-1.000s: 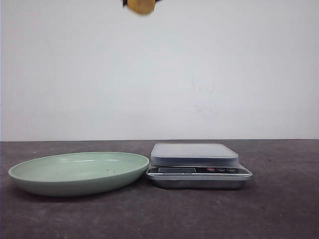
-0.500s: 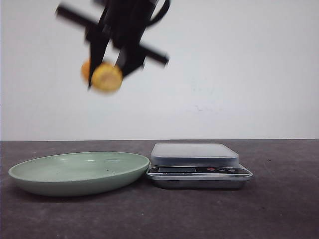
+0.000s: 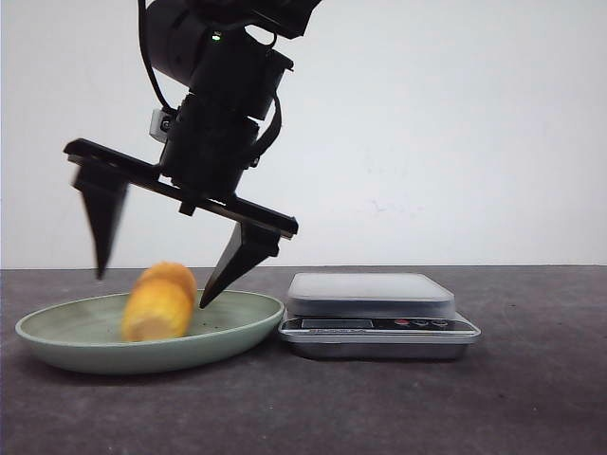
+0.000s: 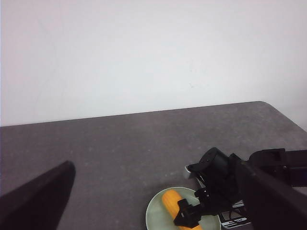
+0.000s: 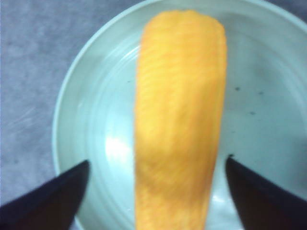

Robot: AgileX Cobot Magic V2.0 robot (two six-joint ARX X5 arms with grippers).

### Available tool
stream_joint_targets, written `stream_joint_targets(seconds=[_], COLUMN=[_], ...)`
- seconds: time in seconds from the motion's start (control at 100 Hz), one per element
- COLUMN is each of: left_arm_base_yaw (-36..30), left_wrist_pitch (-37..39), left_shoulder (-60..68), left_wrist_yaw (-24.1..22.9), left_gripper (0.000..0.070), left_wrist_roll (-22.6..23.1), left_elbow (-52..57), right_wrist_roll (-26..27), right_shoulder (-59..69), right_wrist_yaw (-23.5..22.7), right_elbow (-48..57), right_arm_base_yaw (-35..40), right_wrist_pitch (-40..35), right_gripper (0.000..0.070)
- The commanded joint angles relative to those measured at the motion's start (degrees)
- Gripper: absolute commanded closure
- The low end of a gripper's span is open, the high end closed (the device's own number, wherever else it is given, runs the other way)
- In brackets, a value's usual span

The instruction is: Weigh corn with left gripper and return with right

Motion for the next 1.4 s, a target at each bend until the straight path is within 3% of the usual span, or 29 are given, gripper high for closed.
stream_joint_targets(seconds=[0.0,0.1,0.19,0.28,0.43,0.47,0.52,0.57,0.58,0.64,0.69,0.86,1.05,1.13,1.39], left_arm_base_yaw=[-0.46,-0.46,-0.46,-0.46,-0.46,-0.46,-0.46,-0.46,-0.46,-0.46,-0.46,-0.46,-0.46,-0.46,-0.46], left_wrist_pitch=[-1.66,-1.66,-1.66,-1.66,-1.66,-1.66,-1.66,-1.66,-1.66,-1.64,-1.6,2.08,13.79,17.33,11.19], left_shoulder=[0.31,0.31,0.31,0.31,0.31,0.31,0.33,0.31,0.31,0.33,0.31,0.22,-1.77,-2.49,-1.53], left_wrist_yaw=[-0.28,-0.28,-0.28,-0.28,-0.33,-0.31,-0.33,-0.31,-0.31,-0.31,-0.31,-0.28,0.87,0.74,0.76], left_gripper=[0.0,0.0,0.0,0.0,0.0,0.0003,0.011,0.0317,0.0388,0.0591,0.0698,0.07,0.07,0.07,0.07], left_wrist_roll=[-0.26,-0.28,-0.5,-0.52,-0.5,-0.5,-0.52,-0.98,-1.27,-1.99,-1.95,-1.9,-1.38,-1.75,-9.22], left_elbow=[1.05,1.03,1.03,1.03,0.72,0.52,0.17,-0.33,-0.55,-1.49,-2.64,-9.07,-21.11,-26.08,-29.29], right_wrist_roll=[-0.35,-3.34,-6.51,-11.91,-24.24,-26.6,-29.55,-32.28,-32.7,-34.45,-34.82,-35.45,-44.24,-44.78,-44.57], right_shoulder=[0.28,-2.1,-6.43,-12.5,-24.55,-27.67,-31.47,-34.88,-35.54,-39.01,-41.66,-48.41,-55.87,-57.83,-58.1], right_wrist_yaw=[-0.04,0.59,4.9,9.38,11.82,13.2,15.72,18.51,18.97,21.68,23.65,30.34,28.68,28.55,28.55], right_elbow=[1.11,1.99,2.99,3.43,3.43,3.43,3.43,3.41,3.41,3.41,3.3,0.81,-13.35,-19.61,-21.81], right_arm_base_yaw=[0.57,-0.28,-0.83,-0.92,-0.44,0.02,0.59,1.36,1.53,2.62,3.5,6.69,9.38,9.7,9.6], right_wrist_pitch=[0.52,0.44,0.02,0.02,-2.75,-4.13,-5.97,-7.45,-7.74,-9.05,-9.86,-6.4,14.51,21.79,16.24], right_gripper=[0.0027,0.0028,0.0049,0.0157,0.0266,0.0326,0.0482,0.0668,0.07,0.0697,0.0697,0.0697,0.0697,0.0697,0.0697])
